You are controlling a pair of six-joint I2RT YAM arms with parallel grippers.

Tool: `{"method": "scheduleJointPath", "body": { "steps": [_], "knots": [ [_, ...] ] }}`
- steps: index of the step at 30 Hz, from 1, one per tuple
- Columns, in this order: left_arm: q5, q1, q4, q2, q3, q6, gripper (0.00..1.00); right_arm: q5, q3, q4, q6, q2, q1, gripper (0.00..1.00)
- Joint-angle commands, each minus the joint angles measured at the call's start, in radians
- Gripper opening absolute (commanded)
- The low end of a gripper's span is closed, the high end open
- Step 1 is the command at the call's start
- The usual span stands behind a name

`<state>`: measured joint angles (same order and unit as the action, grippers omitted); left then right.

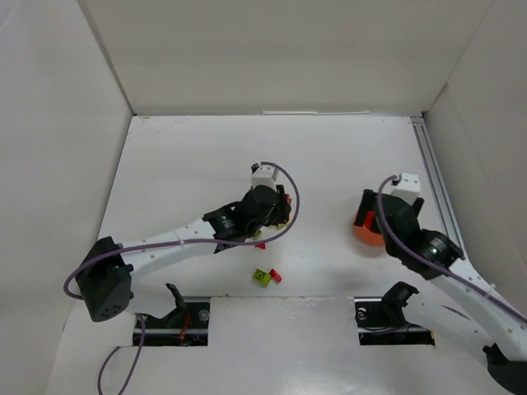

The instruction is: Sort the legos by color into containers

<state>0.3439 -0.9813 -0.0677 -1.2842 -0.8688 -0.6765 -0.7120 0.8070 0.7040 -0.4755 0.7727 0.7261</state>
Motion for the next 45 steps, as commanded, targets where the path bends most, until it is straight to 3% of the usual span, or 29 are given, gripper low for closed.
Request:
{"method": "scheduleJointPath", "body": {
  "steps": [1,7,13,20,30,37,41,45],
  "knots": [
    [-0.098,-0.014,0.306,-0.073,-0.081,0.245,0.25,-0.081,0.018,0.209,-0.12,-0.175,-0.104,1.0],
    [-0.261,-0.023,0.336,-0.306,-0.332,0.383,0.25,-0.11,0.009,0.229,-0.12,-0.366,-0.159,1.0],
    [-0.414,-0.046,0.45,-0.458,-0.463,0.489,0.25,-0.182,0.08,0.302,-0.149,-0.294,-0.159,1.0],
    [-0.514,-0.076,0.465,-0.638,-0.625,0.467,0.26,-0.233,0.126,0.314,-0.158,-0.231,-0.159,1.0],
    [-0.421,-0.132,0.568,-0.719,-0.656,0.321,0.26,-0.235,0.135,0.315,-0.114,-0.279,-0.159,1.0],
    [-0.209,-0.177,0.687,-0.728,-0.576,0.284,0.3,-0.215,0.135,0.296,-0.092,-0.288,-0.159,1.0],
    [-0.18,-0.177,0.868,-0.738,-0.481,0.255,0.32,-0.205,0.126,0.296,-0.081,-0.288,-0.159,1.0],
    [-0.18,-0.177,0.913,-0.738,-0.449,0.238,0.32,-0.205,0.126,0.287,-0.081,-0.288,-0.159,1.0]
  ]
}}
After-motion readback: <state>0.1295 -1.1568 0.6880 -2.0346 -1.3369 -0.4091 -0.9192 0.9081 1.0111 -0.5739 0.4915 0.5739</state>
